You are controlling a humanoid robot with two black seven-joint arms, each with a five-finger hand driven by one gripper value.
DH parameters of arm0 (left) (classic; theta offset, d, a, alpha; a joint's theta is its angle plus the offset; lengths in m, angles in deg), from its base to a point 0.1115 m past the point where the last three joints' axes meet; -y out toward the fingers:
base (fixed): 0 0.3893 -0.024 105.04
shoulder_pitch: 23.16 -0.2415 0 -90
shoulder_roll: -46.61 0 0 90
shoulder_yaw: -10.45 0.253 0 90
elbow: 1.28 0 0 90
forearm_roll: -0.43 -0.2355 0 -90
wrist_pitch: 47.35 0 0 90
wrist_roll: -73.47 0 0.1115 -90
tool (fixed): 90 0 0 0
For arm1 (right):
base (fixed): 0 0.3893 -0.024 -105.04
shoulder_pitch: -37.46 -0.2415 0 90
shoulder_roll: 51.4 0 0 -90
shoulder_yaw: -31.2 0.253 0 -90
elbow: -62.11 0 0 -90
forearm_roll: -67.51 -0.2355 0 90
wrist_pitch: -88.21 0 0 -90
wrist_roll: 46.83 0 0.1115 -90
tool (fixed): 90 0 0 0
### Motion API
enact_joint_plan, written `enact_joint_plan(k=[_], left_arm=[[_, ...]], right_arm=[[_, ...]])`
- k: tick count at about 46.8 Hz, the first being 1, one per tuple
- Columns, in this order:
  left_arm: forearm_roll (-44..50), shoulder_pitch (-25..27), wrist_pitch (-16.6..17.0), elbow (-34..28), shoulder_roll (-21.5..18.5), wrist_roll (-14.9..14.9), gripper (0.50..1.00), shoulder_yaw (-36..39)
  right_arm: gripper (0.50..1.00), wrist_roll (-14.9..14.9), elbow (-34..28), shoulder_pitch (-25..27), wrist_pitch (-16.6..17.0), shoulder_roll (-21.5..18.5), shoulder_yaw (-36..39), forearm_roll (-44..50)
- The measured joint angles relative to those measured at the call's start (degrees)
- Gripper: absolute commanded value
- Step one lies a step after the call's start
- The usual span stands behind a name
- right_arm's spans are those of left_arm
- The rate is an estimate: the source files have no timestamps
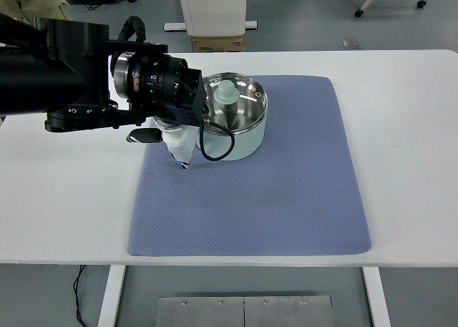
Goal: Rotate green pot handle
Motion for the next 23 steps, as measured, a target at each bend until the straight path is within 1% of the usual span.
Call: enact_joint_plan(k=[14,23], left_arm=[[0.0,0.2,-0.1,0.0,0.3,0.0,1.0,1.4],[0.0,0.3,-0.1,1.5,0.3,0.0,1.0,1.6]], right_arm=[[1.0,0.0,0.0,0.0,0.0,0.0,0.1,0.0],[1.0,0.0,0.0,0.0,0.0,0.0,0.1,0.0]])
